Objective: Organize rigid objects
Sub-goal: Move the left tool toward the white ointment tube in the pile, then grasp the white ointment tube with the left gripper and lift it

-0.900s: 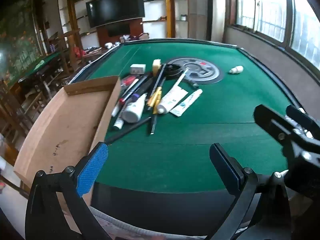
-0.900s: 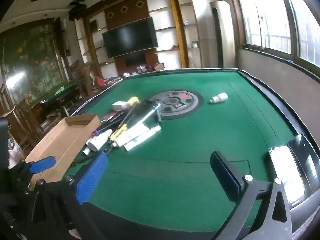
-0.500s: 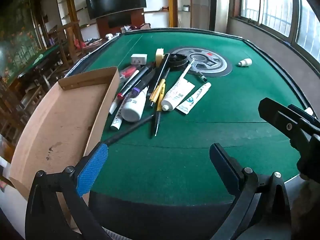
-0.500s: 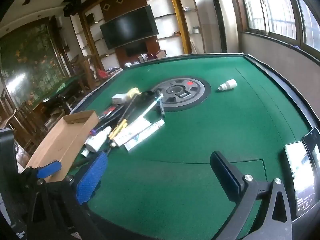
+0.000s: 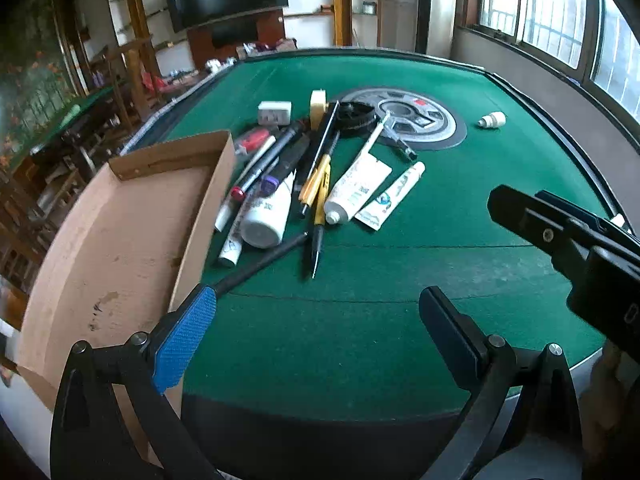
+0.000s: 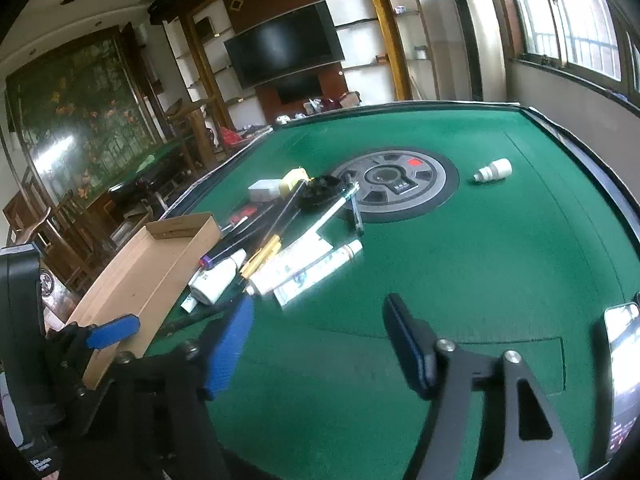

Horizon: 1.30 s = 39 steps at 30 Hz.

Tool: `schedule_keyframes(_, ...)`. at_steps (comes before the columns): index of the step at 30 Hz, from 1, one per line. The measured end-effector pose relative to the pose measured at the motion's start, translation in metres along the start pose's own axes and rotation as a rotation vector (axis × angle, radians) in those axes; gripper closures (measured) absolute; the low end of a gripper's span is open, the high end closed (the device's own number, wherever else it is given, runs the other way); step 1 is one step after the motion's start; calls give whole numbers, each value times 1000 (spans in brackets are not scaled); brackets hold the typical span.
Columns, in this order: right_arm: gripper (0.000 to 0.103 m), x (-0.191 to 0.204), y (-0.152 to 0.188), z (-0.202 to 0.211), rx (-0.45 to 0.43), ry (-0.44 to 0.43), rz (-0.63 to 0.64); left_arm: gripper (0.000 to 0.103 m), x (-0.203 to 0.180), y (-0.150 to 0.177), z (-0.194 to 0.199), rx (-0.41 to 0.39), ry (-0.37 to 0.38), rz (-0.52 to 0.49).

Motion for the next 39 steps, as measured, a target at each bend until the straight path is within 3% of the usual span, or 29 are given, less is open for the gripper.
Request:
schedule_keyframes(4, 42, -3, -6, -3, 15, -21, -1, 7, 5, -1, 2, 22, 89, 12)
schedule_keyframes(8, 42, -2, -11, -12, 64, -39, 0, 15, 6, -4, 4, 39, 125, 16)
schedule_keyframes(10, 42, -4, -15, -17, 79, -39, -8, 28, 6, -7, 4, 56, 148, 11)
schedule_keyframes(12, 42, -7, -19, -21, 97, -60, -26, 32, 7, -8, 2, 68, 153, 10)
schedule_keyframes(16, 45, -14, -28, -34, 133, -103, -85, 54, 9, -18, 9, 87, 190, 3)
schedule_keyframes(17, 56, -16, -31, -41, 158, -120, -104, 55, 11, -23, 13, 84, 208, 11)
schedule_keyframes(19, 65, -17, -36, -55, 203, -152, -140, 55, 16, -39, 30, 71, 212, 2)
schedule_keyframes(24, 67, -12, -50, -81, 257, -117, -158, 54, 37, -79, 74, -41, 178, 16)
schedule_keyframes(26, 67, -13, -49, -92, 284, -108, -190, 50, 40, -83, 65, -27, 167, 25)
schedule_keyframes(31, 67, -16, -32, -106, 329, -109, -274, 50, 40, -67, 6, 135, 257, 64)
schedule_keyframes(39, 67, 5, -44, -105, 285, 89, -202, 50, 39, -70, -7, 113, 194, 57)
Point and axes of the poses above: each gripper's, at about its wrist camera, not at the fingertips, and z roughly against the way its jaws point, x to its left, y to its underside, the point moved 6 cm from there along -z, roughly the way its jaws point, and after that the axes turned 13 degrees about x, right-handed, at the moved point
